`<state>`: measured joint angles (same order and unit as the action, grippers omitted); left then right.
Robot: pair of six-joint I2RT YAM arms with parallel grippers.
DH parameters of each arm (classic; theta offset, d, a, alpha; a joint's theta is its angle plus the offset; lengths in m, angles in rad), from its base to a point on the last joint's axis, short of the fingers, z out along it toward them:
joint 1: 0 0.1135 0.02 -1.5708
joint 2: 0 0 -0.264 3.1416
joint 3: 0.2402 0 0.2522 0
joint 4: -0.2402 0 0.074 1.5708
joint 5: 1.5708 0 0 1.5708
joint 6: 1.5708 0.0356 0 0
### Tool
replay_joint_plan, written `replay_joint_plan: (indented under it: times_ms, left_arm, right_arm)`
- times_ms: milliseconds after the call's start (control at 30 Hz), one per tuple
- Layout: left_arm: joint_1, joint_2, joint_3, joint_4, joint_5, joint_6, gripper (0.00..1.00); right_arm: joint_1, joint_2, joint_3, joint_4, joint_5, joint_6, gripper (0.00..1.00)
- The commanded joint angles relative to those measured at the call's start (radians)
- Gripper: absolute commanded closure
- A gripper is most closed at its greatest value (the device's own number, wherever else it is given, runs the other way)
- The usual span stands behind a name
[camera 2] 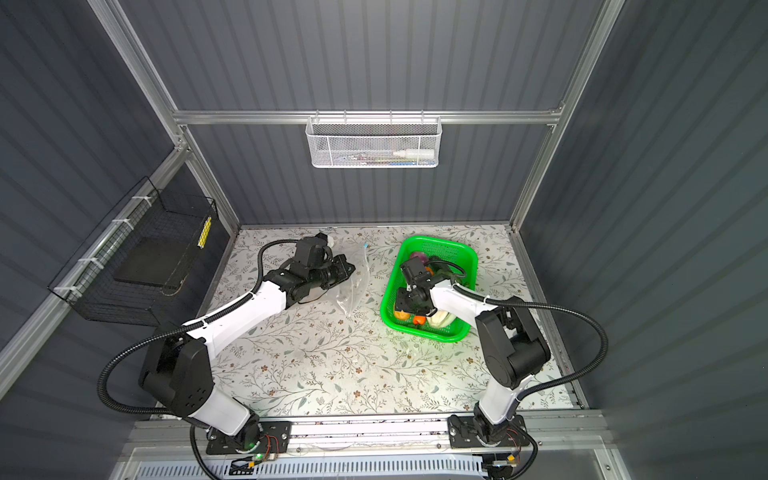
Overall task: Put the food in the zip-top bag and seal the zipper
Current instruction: 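Reach into the green basket and grasp a second brown potato with the right gripper, then carry the potato to the bag opening and release it inside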
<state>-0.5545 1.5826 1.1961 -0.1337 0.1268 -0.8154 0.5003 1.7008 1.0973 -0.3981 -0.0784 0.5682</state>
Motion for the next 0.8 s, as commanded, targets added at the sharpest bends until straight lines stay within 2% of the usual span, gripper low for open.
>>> replay_joint_plan:
  times_ms: [0,233,400,667,767]
  left_arm:
    - [0.004,-0.019,0.001,-0.010,-0.007,0.013,1.00]
    - [0.004,-0.030,-0.006,-0.010,-0.009,0.016,1.00]
    - [0.004,-0.030,0.000,-0.009,0.003,0.013,1.00]
    - [0.004,-0.038,0.024,-0.019,0.047,0.004,1.00]
    - [0.004,-0.048,0.037,-0.020,0.078,-0.008,1.00]
  right_arm:
    - [-0.014,-0.078,0.001,-0.019,0.026,-0.005,0.47]
    - [-0.059,-0.204,0.008,-0.020,-0.007,-0.064,0.47]
    - [-0.052,-0.257,0.013,0.078,-0.157,-0.094,0.47]
    - [0.020,-0.208,0.055,0.245,-0.248,-0.095,0.47]
    - [0.027,-0.168,0.073,0.307,-0.319,-0.079,0.47]
